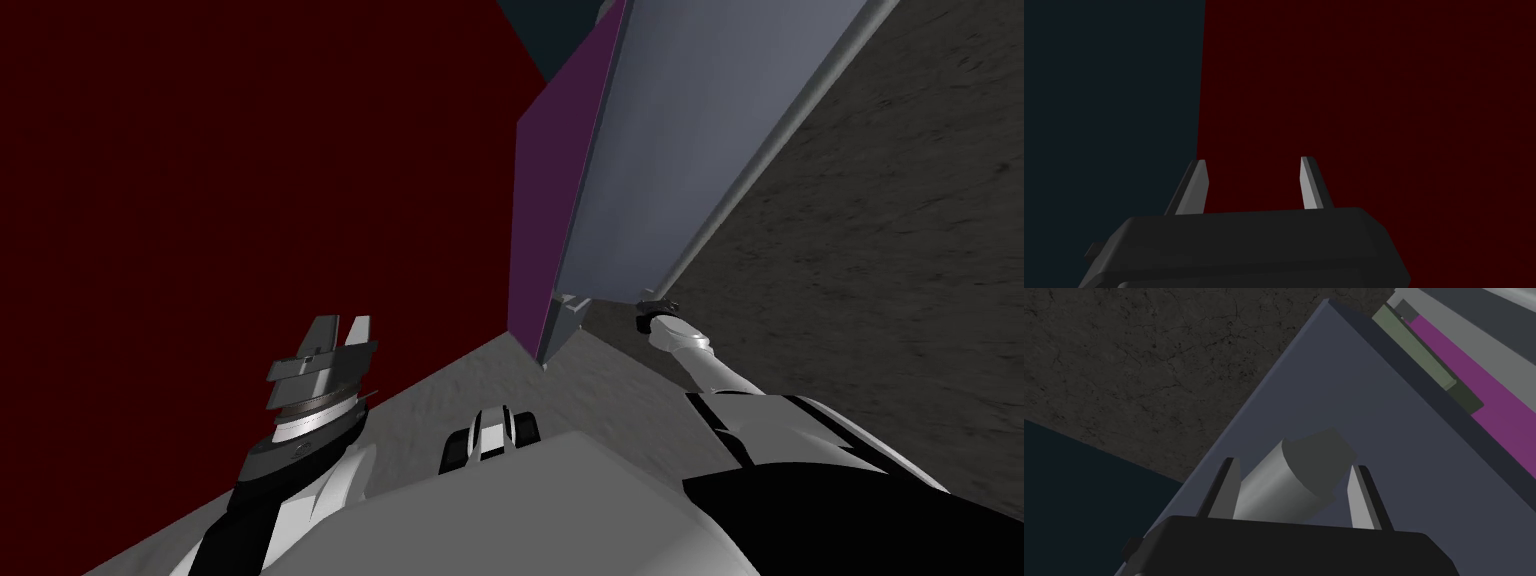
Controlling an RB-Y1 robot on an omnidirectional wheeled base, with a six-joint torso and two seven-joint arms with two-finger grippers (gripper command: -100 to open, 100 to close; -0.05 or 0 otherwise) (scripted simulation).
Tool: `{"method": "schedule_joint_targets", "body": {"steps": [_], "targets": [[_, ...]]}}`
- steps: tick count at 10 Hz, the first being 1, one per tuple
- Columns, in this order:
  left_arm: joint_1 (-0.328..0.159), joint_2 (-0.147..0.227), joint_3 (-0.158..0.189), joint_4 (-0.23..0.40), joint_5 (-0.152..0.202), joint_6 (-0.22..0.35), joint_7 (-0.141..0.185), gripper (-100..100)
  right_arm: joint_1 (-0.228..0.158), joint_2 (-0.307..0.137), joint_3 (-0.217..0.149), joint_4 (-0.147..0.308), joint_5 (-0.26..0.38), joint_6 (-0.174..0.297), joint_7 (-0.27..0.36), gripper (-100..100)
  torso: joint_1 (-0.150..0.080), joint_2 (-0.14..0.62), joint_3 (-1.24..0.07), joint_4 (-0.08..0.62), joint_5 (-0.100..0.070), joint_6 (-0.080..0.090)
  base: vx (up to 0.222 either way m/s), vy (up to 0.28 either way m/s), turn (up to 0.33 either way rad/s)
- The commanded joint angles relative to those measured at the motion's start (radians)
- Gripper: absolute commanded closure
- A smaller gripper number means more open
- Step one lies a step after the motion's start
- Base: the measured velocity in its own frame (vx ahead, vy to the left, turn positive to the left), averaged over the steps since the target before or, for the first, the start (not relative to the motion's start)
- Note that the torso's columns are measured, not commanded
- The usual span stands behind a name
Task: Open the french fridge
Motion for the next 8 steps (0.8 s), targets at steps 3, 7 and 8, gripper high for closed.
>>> {"method": "schedule_joint_targets", "body": {"steps": [3, 7, 8], "targets": [[0.0, 0.0, 0.0, 0.0, 0.0, 0.0, 0.0, 0, -0.005, -0.013, -0.016, 0.056, -0.006, 0.05, 0.016, 100, -0.001, -0.003, -0.002, 0.0, 0.002, 0.001, 0.069, 0.22, -0.084], [0.0, 0.0, 0.0, 0.0, 0.0, 0.0, 0.0, 0, -0.001, -0.074, -0.027, 0.116, -0.065, 0.013, 0.039, -100, -0.013, 0.0, -0.001, 0.001, -0.001, 0.0, 0.026, 0.095, -0.023], [0.0, 0.0, 0.0, 0.0, 0.0, 0.0, 0.0, 0, -0.005, -0.102, -0.027, 0.141, -0.093, -0.013, 0.05, -100, -0.012, -0.002, -0.001, 0.001, -0.002, 0.0, 0.028, 0.02, 0.029]]}}
